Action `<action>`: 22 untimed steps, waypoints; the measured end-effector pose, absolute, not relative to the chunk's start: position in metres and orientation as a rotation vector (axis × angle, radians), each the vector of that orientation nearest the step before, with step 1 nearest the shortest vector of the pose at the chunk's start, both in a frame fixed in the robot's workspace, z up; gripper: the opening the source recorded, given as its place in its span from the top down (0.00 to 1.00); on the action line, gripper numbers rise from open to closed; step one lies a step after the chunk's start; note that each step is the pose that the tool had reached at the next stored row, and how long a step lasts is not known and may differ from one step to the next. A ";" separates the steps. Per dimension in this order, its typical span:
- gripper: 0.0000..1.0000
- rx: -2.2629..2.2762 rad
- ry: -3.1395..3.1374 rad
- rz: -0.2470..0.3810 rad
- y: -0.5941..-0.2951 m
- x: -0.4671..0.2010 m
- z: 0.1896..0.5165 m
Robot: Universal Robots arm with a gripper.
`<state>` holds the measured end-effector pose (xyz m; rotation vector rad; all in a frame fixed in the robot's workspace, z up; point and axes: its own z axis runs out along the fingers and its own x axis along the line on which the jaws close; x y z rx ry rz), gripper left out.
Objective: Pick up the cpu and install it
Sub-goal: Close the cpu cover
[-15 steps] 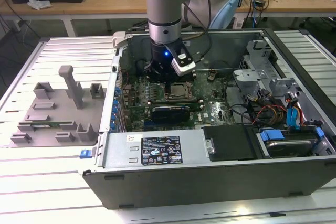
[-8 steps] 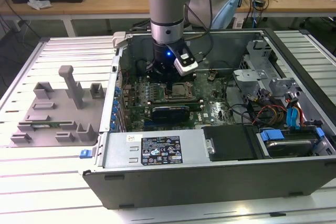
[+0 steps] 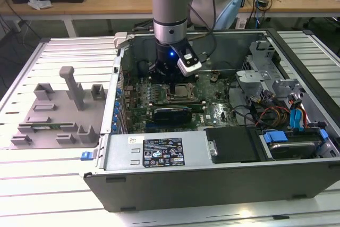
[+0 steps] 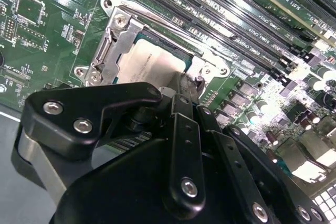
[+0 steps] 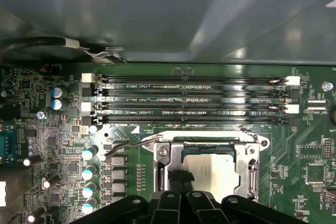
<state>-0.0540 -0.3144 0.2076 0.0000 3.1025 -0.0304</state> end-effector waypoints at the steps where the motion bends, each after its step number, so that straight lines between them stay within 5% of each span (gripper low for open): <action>1: 0.89 0.000 3.103 -0.031 -0.314 -0.054 0.210; 22: 0.89 0.000 3.102 -0.032 -0.314 -0.028 0.239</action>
